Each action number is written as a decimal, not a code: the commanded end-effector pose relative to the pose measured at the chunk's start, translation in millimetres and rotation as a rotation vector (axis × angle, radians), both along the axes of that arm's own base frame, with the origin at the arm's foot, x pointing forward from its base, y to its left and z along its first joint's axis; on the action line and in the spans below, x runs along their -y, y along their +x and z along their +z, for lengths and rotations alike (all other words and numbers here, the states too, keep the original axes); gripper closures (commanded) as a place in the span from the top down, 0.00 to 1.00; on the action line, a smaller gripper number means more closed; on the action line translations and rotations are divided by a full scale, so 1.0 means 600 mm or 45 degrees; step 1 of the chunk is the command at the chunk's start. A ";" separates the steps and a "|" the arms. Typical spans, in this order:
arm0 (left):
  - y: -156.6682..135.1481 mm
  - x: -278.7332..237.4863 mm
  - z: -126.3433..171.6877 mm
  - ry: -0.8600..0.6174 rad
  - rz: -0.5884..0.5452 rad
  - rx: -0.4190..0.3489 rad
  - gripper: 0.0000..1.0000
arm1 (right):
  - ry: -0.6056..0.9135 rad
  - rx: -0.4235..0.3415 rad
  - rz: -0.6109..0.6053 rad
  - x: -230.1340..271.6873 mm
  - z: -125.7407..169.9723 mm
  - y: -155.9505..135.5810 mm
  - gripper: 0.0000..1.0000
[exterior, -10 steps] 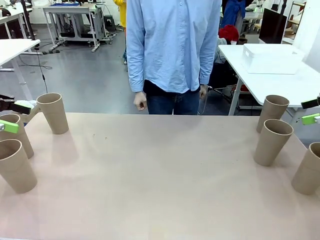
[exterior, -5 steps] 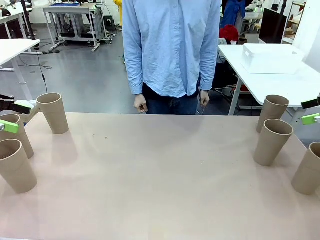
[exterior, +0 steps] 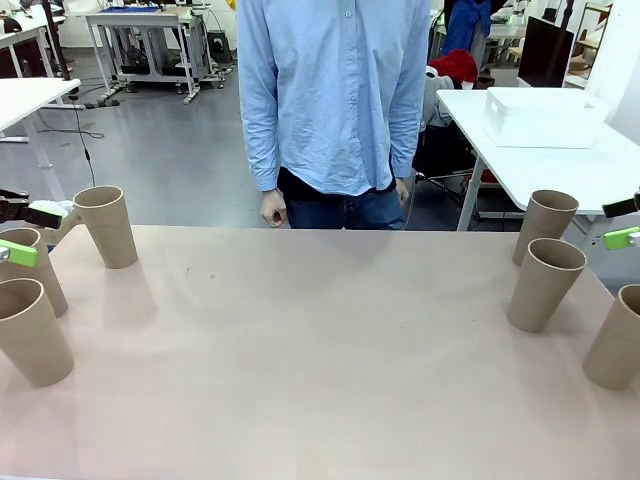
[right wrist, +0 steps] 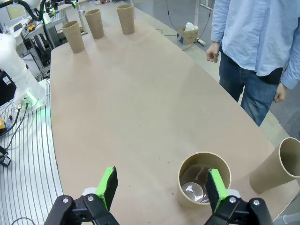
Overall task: Stack the cups and store them in the basket.
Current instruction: Pick up two Reusable plastic cups , one in each hand.
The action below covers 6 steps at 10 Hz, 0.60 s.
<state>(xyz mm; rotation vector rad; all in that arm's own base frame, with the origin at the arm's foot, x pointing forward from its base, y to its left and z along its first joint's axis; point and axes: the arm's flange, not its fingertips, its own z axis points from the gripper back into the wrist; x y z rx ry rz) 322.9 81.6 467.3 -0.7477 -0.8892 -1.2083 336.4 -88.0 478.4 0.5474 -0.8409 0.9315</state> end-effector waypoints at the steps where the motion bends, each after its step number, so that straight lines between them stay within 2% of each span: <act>1: 0.000 -0.003 -0.001 -0.012 -0.015 0.017 1.00 | 0.019 0.026 0.010 0.000 0.001 0.006 1.00; 6: 0.000 -0.003 -0.001 -0.012 -0.015 0.017 1.00 | 0.019 0.026 0.010 0.000 0.001 0.006 1.00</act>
